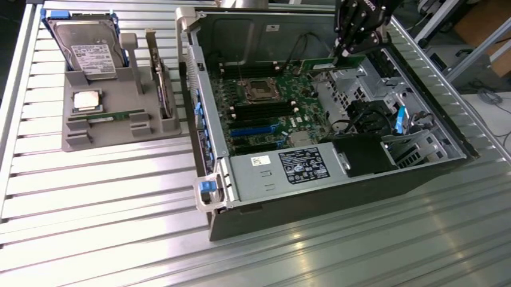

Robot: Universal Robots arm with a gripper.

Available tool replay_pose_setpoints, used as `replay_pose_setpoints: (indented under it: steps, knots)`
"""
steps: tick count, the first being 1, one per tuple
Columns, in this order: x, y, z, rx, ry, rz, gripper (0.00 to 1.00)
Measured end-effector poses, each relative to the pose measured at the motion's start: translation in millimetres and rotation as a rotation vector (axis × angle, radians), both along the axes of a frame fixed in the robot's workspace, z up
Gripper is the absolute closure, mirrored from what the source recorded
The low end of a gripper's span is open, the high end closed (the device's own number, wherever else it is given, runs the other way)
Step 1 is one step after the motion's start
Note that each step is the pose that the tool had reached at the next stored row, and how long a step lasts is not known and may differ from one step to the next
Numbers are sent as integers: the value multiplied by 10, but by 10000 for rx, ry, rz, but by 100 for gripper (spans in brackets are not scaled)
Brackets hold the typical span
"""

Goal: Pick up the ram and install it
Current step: 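Insert the ram into the slot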

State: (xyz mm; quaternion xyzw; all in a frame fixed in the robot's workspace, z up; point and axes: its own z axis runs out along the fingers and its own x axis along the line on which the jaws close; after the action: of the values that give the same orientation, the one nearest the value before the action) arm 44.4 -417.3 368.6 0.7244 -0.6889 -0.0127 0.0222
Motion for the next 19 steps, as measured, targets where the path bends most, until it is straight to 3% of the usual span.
replay_pose_setpoints:
  steps: [9,14,19]
  knots:
    - [-1,0,-23,0,0,-1,86]
    - [-73,0,-47,0,0,-54,86]
    - [-104,0,-70,0,0,-602,86]
